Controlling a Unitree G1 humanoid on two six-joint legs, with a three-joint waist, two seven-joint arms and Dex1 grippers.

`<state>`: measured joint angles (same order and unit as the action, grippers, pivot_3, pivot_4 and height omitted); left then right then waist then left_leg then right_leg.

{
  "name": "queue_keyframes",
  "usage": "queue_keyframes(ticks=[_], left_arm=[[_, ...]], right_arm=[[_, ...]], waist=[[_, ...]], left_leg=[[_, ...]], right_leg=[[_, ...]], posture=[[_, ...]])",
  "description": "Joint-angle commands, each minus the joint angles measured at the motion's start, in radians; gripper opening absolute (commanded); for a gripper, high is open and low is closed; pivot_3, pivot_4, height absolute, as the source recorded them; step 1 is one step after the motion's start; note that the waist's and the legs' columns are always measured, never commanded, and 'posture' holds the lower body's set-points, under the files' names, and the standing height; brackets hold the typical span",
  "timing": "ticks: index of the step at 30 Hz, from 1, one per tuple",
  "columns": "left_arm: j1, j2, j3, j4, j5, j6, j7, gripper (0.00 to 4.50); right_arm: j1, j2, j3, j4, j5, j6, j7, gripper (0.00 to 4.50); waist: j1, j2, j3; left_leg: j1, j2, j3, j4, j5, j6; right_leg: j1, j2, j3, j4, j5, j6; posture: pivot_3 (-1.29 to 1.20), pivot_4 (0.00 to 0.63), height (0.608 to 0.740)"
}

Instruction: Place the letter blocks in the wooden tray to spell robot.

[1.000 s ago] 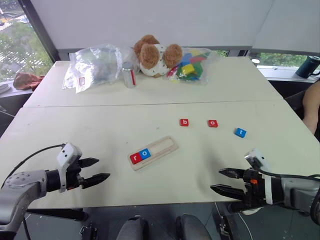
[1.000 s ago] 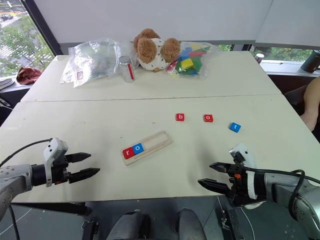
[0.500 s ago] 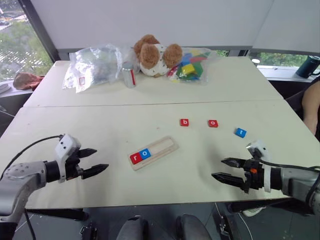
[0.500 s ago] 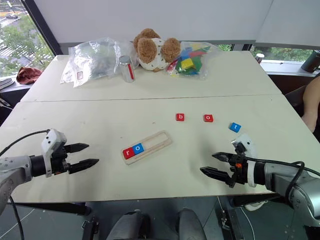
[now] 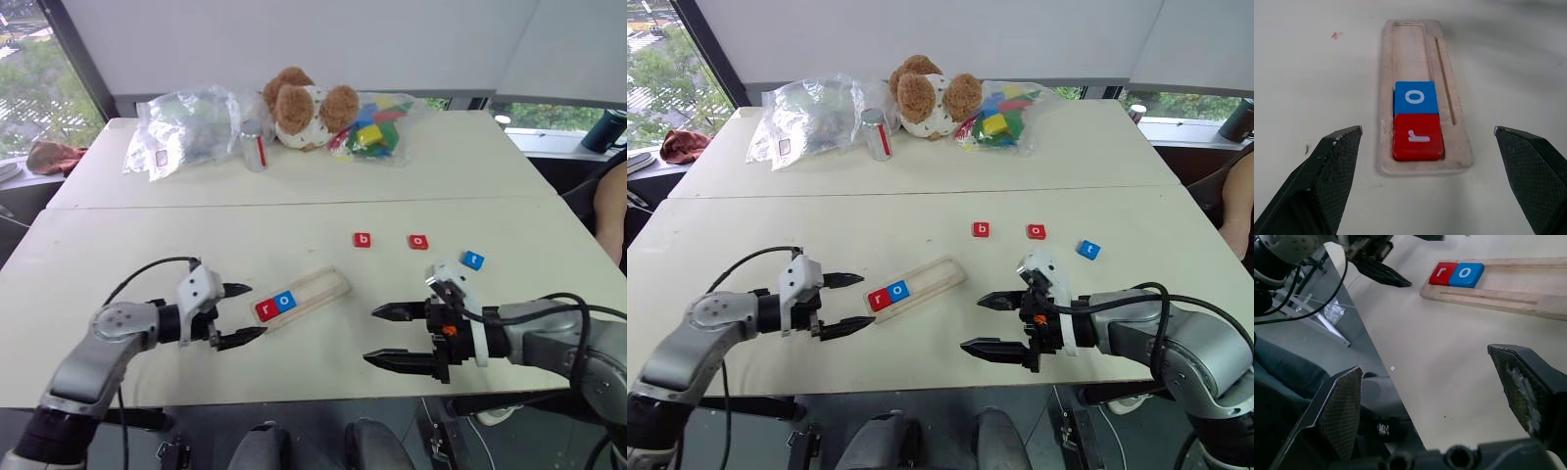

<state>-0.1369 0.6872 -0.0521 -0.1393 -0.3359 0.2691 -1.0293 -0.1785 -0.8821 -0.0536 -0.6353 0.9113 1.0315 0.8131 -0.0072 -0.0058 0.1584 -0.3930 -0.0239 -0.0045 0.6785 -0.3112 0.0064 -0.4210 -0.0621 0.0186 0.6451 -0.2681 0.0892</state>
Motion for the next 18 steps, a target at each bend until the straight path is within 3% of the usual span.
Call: queue_keyframes(ticks=[1,12,15,16,18], left_arm=[[-0.024,-0.035,-0.035,0.071,0.062,-0.105,0.011,4.50],[-0.046,-0.130,-0.123,0.251,0.176,-0.262,0.024,4.50],[-0.063,-0.144,-0.126,0.279,0.169,-0.262,0.019,3.65],[-0.069,-0.144,-0.123,0.278,0.164,-0.254,0.018,3.19],[-0.078,-0.138,-0.117,0.268,0.159,-0.238,0.016,3.10]], right_arm=[[-0.009,-0.006,0.004,-0.012,-0.020,-0.021,-0.007,4.44],[-0.010,0.000,-0.006,0.013,-0.044,-0.036,-0.026,4.44],[-0.012,0.000,-0.008,0.015,-0.044,-0.035,-0.028,4.50],[-0.009,-0.002,-0.011,0.014,-0.043,-0.035,-0.029,4.50],[-0.003,-0.005,-0.016,0.013,-0.043,-0.035,-0.031,4.50]], waist=[[-0.001,0.000,0.000],[0.013,0.001,-0.001],[0.023,0.001,-0.002],[0.023,0.001,-0.002],[0.022,0.001,-0.002]], left_leg=[[0.000,0.000,0.000,0.000,0.000,0.000],[0.000,0.000,0.000,0.001,0.000,0.000],[0.001,0.000,0.000,0.003,0.000,0.001],[0.002,0.000,0.000,0.004,0.000,0.001],[0.002,0.000,0.000,0.004,0.000,0.001]], right_leg=[[0.000,0.000,0.000,0.000,0.000,0.000],[0.001,0.000,0.000,0.000,0.000,0.000],[0.003,0.000,0.000,0.000,0.000,0.000],[0.004,-0.001,0.000,0.000,0.000,0.000],[0.004,-0.001,0.000,0.000,0.000,0.000]], posture=[[0.00,0.150,0.740],[0.00,0.150,0.740],[0.00,0.150,0.740],[0.00,0.150,0.740],[0.00,0.150,0.740]])
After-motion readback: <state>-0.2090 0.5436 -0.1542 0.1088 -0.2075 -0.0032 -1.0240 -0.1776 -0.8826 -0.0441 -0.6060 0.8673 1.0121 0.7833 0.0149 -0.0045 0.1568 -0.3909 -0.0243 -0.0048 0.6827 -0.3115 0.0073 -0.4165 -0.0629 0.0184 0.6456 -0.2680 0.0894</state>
